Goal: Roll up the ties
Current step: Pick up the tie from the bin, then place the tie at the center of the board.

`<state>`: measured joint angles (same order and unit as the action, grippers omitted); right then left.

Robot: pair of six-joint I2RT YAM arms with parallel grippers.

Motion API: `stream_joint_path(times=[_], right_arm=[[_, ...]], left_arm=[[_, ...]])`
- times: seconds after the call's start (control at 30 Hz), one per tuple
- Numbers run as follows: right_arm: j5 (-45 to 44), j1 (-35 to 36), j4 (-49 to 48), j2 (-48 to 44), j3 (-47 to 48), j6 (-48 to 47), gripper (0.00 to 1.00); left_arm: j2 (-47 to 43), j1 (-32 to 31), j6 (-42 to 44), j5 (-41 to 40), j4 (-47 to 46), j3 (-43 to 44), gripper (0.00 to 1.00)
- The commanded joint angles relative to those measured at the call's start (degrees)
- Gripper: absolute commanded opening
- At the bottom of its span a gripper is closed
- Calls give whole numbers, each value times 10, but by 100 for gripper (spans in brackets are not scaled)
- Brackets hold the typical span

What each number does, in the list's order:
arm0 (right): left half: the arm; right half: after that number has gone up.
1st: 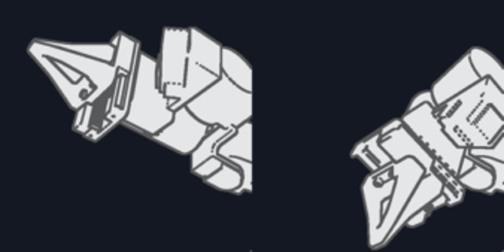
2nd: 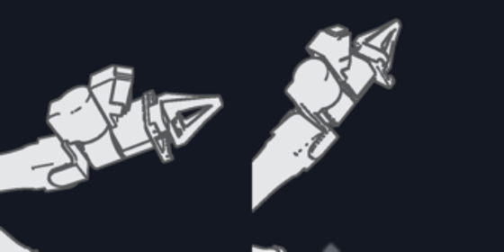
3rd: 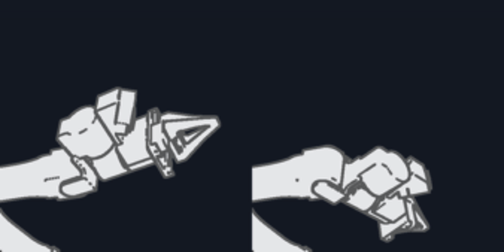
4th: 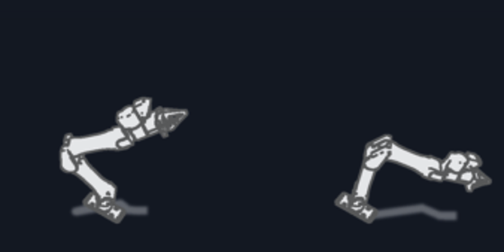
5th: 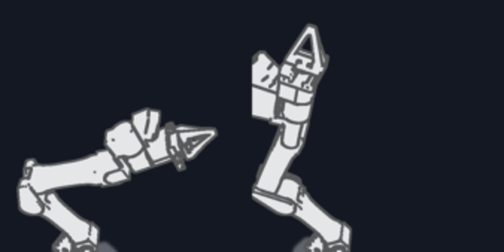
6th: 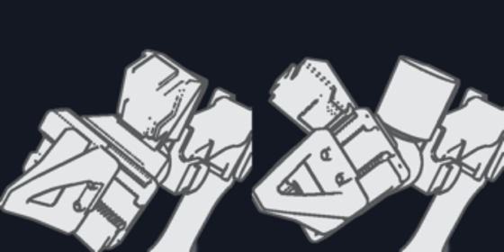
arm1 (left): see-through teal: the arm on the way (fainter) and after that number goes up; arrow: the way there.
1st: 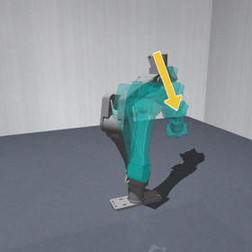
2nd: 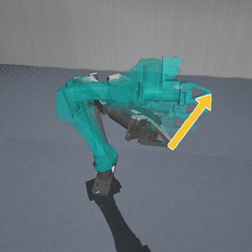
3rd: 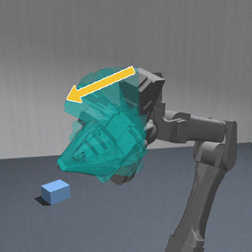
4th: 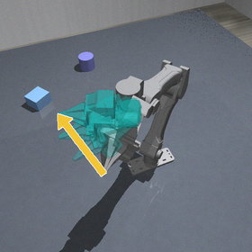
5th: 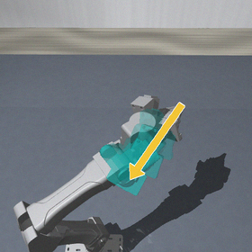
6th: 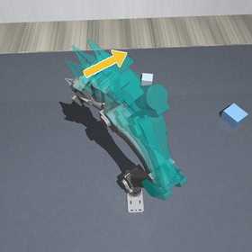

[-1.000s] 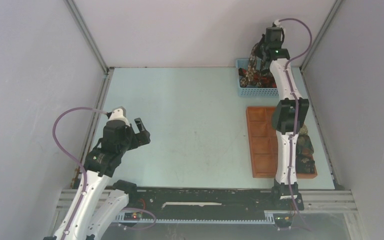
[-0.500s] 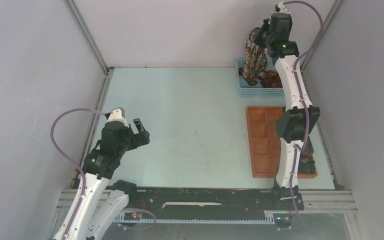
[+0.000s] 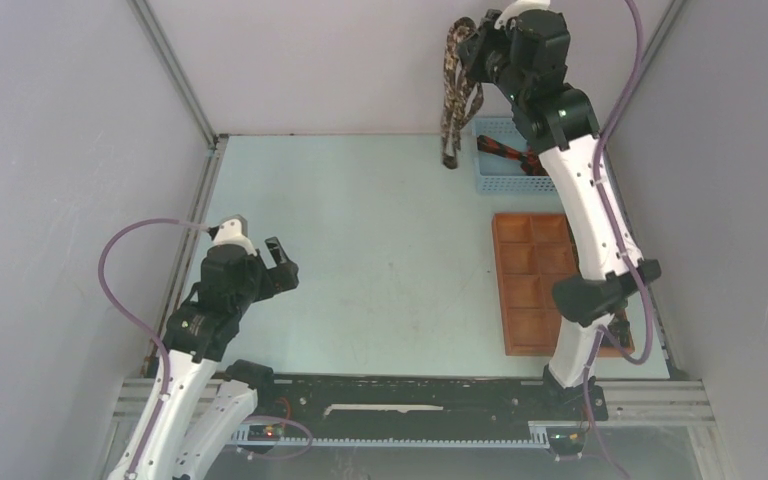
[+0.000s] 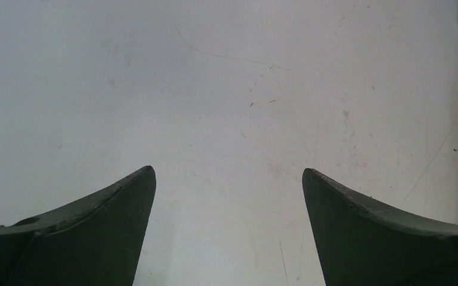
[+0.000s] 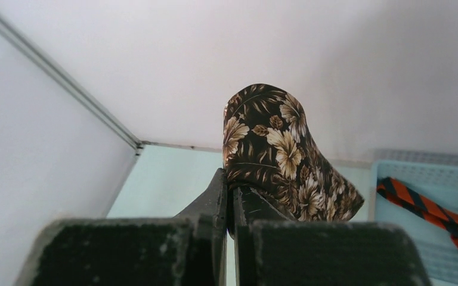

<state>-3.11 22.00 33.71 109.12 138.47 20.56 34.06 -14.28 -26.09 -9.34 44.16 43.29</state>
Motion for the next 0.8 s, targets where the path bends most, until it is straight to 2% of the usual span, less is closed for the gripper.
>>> stream_joint_path(times=[0.0,0.27,0.47,0.77], right_arm=[[-75,62,-20,-61,14,-54,0],[-141,185,30,-98,0,-71,0],[-227,278,93,-143,-81,-51,0],[-326,398,314,-175,-109,77,0]], left_arm=[[-7,-1,-7,-10,-8,0,100],[-11,0,-9,-14,-7,0,100],[-12,-1,-7,-12,-8,1,100],[-14,-1,-1,3,-12,2,99]])
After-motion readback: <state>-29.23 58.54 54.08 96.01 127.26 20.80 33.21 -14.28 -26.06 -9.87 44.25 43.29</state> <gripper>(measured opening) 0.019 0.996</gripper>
